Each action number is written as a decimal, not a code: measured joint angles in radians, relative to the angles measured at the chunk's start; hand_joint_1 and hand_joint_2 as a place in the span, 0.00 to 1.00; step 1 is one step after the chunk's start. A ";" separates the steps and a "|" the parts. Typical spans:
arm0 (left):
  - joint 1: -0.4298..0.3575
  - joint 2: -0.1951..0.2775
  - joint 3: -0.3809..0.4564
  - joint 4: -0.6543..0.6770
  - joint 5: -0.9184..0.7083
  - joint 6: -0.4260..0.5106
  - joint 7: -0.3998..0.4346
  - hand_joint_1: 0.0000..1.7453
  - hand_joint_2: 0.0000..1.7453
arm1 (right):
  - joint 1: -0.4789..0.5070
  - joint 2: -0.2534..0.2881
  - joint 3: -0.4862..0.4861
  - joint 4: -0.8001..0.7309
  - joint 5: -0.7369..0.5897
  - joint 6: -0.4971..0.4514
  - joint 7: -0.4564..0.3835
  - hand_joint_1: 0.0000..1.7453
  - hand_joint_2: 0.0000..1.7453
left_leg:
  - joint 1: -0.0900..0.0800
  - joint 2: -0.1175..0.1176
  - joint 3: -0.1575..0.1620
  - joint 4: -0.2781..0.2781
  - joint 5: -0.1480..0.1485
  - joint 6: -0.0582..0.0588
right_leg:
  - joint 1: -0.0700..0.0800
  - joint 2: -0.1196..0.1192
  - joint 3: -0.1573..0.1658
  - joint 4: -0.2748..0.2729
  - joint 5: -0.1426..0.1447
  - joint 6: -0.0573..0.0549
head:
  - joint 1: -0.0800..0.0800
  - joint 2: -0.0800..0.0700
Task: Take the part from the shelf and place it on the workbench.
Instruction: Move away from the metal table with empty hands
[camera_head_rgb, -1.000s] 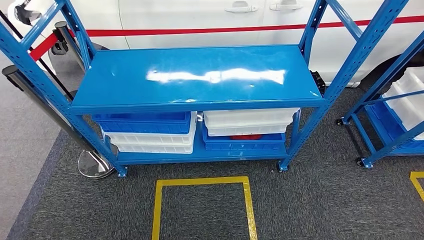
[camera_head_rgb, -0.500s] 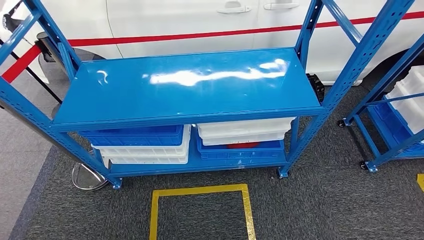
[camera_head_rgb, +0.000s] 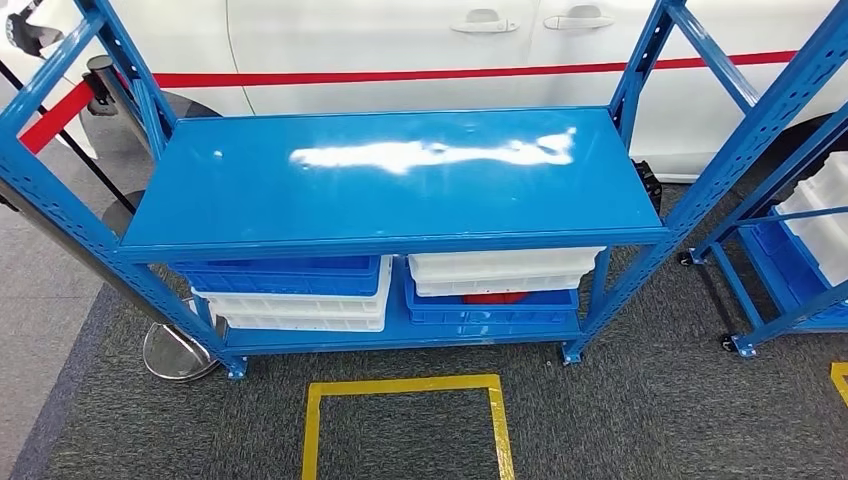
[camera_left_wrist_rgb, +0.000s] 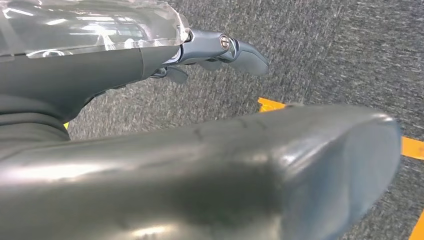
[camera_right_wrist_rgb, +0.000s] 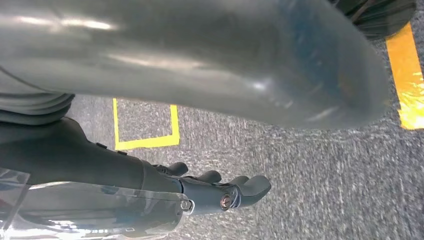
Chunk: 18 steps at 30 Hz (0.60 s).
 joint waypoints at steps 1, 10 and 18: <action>0.000 0.000 0.000 0.000 0.000 0.000 -0.001 0.00 0.00 | 0.000 0.000 0.000 0.000 0.000 0.001 0.000 0.00 0.00 | -0.002 -0.001 0.005 0.001 -0.007 -0.004 | 0.003 0.000 0.034 -0.070 0.030 -0.003 | 0.000 0.000; -0.004 0.004 0.000 0.000 -0.001 0.000 0.000 0.00 0.00 | 0.000 0.003 -0.001 0.000 0.005 0.004 -0.001 0.00 0.00 | 0.003 0.000 -0.056 0.159 -0.111 -0.051 | 0.000 -0.004 0.098 -0.173 0.035 -0.043 | -0.004 0.000; -0.002 0.006 0.000 0.000 -0.011 0.011 0.007 0.00 0.00 | 0.000 0.007 -0.007 0.000 0.016 0.009 -0.002 0.00 0.00 | 0.011 0.001 -0.082 0.069 0.028 -0.047 | 0.001 0.000 0.134 -0.169 0.001 -0.025 | -0.003 0.000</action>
